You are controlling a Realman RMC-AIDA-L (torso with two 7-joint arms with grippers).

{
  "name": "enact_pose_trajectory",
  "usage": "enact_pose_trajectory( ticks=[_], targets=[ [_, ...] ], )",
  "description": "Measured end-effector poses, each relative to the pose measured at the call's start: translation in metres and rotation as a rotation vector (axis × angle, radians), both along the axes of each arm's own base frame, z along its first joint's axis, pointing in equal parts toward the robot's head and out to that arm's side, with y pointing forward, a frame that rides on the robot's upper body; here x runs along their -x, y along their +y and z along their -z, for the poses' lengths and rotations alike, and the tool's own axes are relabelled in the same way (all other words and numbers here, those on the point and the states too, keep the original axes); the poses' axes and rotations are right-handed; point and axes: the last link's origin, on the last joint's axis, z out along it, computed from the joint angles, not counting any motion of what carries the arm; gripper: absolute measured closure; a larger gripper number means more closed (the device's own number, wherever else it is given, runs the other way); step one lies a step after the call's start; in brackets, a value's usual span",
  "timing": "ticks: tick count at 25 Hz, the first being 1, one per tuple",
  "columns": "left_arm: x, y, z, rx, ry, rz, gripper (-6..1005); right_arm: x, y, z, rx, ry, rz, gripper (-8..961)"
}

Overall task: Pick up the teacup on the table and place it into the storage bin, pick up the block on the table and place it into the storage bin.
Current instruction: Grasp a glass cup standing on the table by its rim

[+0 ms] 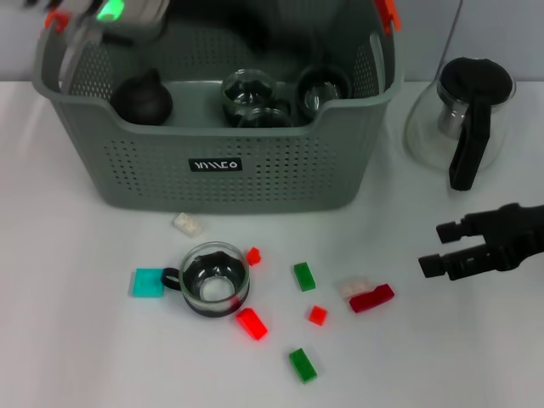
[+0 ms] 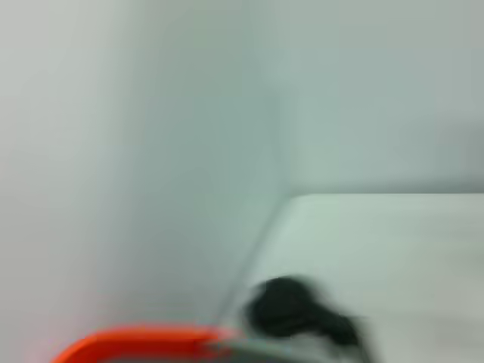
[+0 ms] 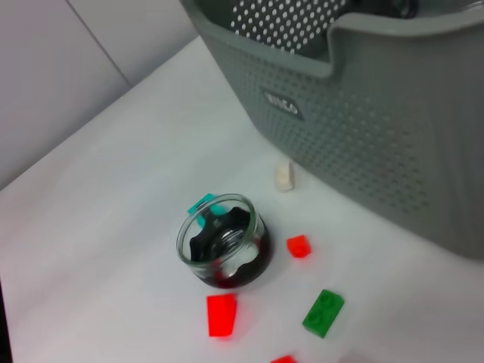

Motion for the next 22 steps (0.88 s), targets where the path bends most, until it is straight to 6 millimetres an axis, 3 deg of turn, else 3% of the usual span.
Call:
enact_pose_trajectory(
  ticks=[2,5,8,9,10,16,22],
  targets=[
    [0.001,-0.028,-0.006,0.084,0.025,0.119,249,0.000,0.001,-0.001,-0.005,0.000,0.000,15],
    [0.007,-0.053,-0.013,0.185,0.007,0.193,250,0.001,0.002,-0.002,-0.008,0.000,-0.004,14],
    [0.022,-0.072,-0.016,0.318,-0.042,0.221,256,0.001,0.003,-0.002,-0.011,-0.001,-0.011,14],
    [0.035,-0.079,-0.012,0.381,-0.052,0.196,257,0.002,0.003,-0.002,-0.011,0.000,-0.014,14],
    [0.035,-0.079,-0.012,0.381,-0.052,0.196,259,0.002,0.003,-0.001,-0.010,0.001,-0.015,14],
    [0.083,-0.077,0.003,0.373,0.066,0.040,249,0.002,0.003,0.000,-0.010,0.002,-0.013,16],
    [0.110,-0.079,0.027,0.366,0.265,0.023,145,-0.001,0.001,0.003,-0.007,0.007,0.000,18]
  ],
)
